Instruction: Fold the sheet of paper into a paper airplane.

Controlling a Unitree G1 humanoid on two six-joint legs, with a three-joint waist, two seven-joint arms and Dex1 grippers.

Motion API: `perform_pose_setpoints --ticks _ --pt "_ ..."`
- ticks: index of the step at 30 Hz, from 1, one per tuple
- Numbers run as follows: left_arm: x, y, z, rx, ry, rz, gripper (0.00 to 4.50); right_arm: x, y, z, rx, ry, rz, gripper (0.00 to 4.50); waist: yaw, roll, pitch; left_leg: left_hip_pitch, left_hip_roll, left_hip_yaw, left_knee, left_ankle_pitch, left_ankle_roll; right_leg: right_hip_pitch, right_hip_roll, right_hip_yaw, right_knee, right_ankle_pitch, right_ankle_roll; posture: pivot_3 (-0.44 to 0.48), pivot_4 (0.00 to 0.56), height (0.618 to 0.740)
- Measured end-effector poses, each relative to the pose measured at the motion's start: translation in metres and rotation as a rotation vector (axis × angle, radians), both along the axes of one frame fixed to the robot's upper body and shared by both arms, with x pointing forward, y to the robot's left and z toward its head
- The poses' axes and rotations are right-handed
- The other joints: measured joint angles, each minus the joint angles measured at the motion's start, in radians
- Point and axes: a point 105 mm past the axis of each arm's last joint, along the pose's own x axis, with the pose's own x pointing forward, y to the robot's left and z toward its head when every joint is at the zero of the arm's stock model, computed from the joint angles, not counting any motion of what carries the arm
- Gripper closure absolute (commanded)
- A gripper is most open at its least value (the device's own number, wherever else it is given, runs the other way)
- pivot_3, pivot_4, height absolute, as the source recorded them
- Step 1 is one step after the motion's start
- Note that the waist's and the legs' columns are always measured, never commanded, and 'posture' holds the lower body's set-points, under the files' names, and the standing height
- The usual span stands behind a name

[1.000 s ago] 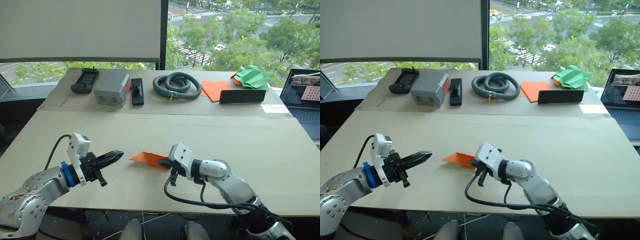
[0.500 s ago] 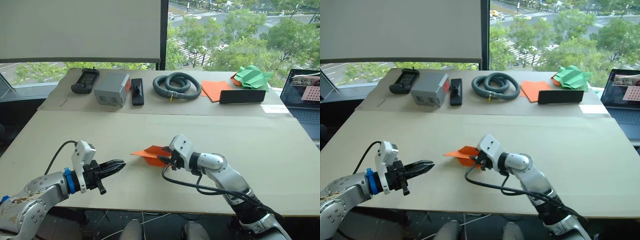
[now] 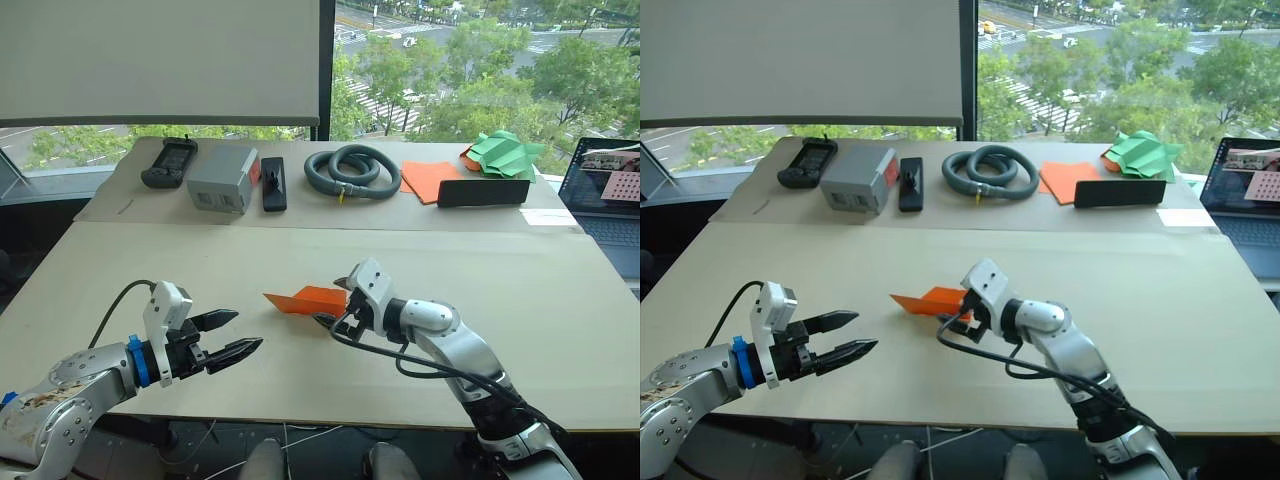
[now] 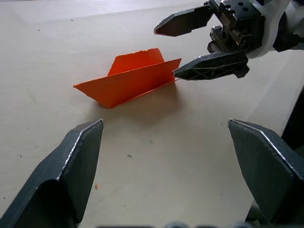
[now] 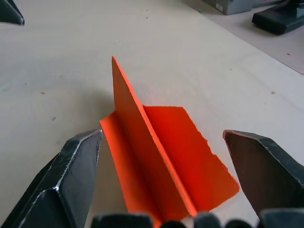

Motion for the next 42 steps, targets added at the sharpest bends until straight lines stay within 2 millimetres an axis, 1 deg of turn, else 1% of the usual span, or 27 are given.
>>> perform_pose_setpoints --ticks 2,4,6,10,11,14,15,17,18,22,23,31,33,34,37,42 --pt "0.000 -0.001 0.000 0.002 0.000 -0.006 0.02 0.002 -0.002 0.015 -0.001 -0.038 0.018 0.00 0.000 0.000 0.000 0.001 0.000 0.000 0.000 0.000 -0.001 0.000 0.000 0.000 0.000 0.000 0.000 0.000 0.150 0.710" --pt "0.000 -0.002 -0.002 0.007 0.002 -0.012 0.02 0.002 -0.007 0.020 -0.050 -0.073 0.043 0.00 0.002 -0.001 0.000 0.000 0.000 0.000 0.000 -0.001 -0.002 0.000 0.000 0.000 0.000 0.000 0.000 0.000 0.150 0.710" --pt "0.001 -0.003 -0.004 0.007 0.010 -0.021 0.02 0.001 -0.010 0.014 -0.116 -0.091 0.082 0.00 0.003 -0.001 -0.001 0.000 0.000 0.000 0.000 -0.001 -0.002 0.001 0.000 0.000 -0.001 0.000 0.000 0.000 0.150 0.710" --pt "0.003 -0.009 -0.002 0.002 0.002 -0.045 0.02 0.001 -0.008 -0.003 -0.158 -0.051 0.144 0.00 0.000 -0.001 -0.001 0.000 0.000 0.000 0.000 0.000 0.000 0.001 0.000 0.000 0.000 0.000 0.000 0.000 0.150 0.710" --pt "0.003 -0.011 -0.003 0.001 0.003 -0.049 0.00 0.003 -0.008 -0.006 -0.172 -0.049 0.156 0.52 -0.002 -0.001 -0.001 0.000 0.000 0.000 0.000 0.001 0.001 0.000 0.000 0.000 0.000 0.000 0.000 0.000 0.150 0.710" --pt "0.003 -0.013 -0.005 -0.007 0.010 -0.053 0.00 0.010 -0.014 -0.011 -0.206 -0.051 0.164 1.49 -0.003 -0.001 -0.001 0.001 0.000 0.000 0.000 0.003 0.005 0.001 0.000 0.000 0.001 0.000 0.000 0.000 0.150 0.710" --pt "0.003 -0.013 -0.005 -0.008 0.011 -0.052 0.00 0.012 -0.016 -0.013 -0.211 -0.048 0.164 1.88 -0.002 -0.001 -0.001 0.001 0.000 0.000 0.000 0.004 0.006 0.001 0.000 0.000 0.001 0.000 0.000 0.000 0.150 0.710" --pt "0.002 -0.013 -0.006 -0.009 0.015 -0.050 0.00 0.012 -0.017 -0.017 -0.218 -0.038 0.170 2.51 -0.002 -0.001 -0.001 0.001 0.000 0.000 0.000 0.004 0.007 0.001 0.000 0.000 0.001 0.000 0.000 0.000 0.150 0.710" --pt "0.002 -0.013 -0.006 -0.010 0.018 -0.049 0.00 0.013 -0.017 -0.019 -0.221 -0.035 0.173 2.92 -0.002 -0.001 0.000 0.001 0.000 0.000 0.000 0.004 0.007 0.001 0.000 0.000 0.001 0.000 0.000 0.000 0.150 0.710" --pt "-0.001 -0.014 -0.007 -0.012 0.020 -0.046 0.00 0.011 -0.013 -0.020 -0.212 -0.026 0.192 4.30 -0.002 -0.001 -0.001 0.001 0.000 0.000 0.000 0.004 0.006 0.001 0.000 0.000 0.001 0.000 0.000 0.000 0.150 0.710" --pt "-0.001 -0.015 -0.008 -0.014 0.021 -0.044 0.00 0.011 -0.012 -0.020 -0.210 -0.026 0.194 4.48 -0.002 -0.001 -0.001 0.001 0.000 0.000 0.000 0.004 0.006 0.001 0.000 0.000 0.001 0.000 0.000 0.000 0.150 0.710" --pt "0.000 -0.015 -0.007 -0.014 0.019 -0.031 0.00 0.010 -0.009 -0.018 -0.217 -0.040 0.219 4.48 0.000 -0.001 -0.001 0.001 0.000 0.000 0.000 0.004 0.006 0.001 0.000 0.000 0.002 0.000 0.000 0.000 0.150 0.710" --pt "0.000 -0.015 -0.007 -0.014 0.018 -0.029 0.00 0.010 -0.008 -0.016 -0.217 -0.046 0.226 3.90 0.000 -0.001 -0.001 0.001 0.000 0.000 0.000 0.004 0.006 0.001 0.000 0.000 0.002 0.000 0.000 0.000 0.150 0.710" --pt "0.000 -0.015 -0.007 -0.015 0.017 -0.030 0.00 0.010 -0.007 -0.015 -0.217 -0.049 0.230 3.70 0.000 -0.001 -0.001 0.001 0.000 0.000 0.000 0.004 0.006 0.001 0.000 0.000 0.002 0.000 0.000 0.000 0.150 0.710" --pt "-0.001 -0.016 -0.006 -0.022 0.017 -0.034 0.00 0.010 -0.006 -0.012 -0.217 -0.054 0.241 2.63 0.000 -0.001 -0.001 0.001 0.000 0.000 0.000 0.004 0.006 0.001 0.000 0.000 0.002 0.000 0.000 0.000 0.150 0.710" --pt "-0.001 -0.017 -0.006 -0.028 0.018 -0.034 0.00 0.013 -0.005 -0.016 -0.220 -0.051 0.242 2.63 0.000 -0.001 -0.001 0.001 0.000 0.000 0.000 0.005 0.006 0.001 0.000 0.000 0.002 0.000 0.000 0.000 0.150 0.710"
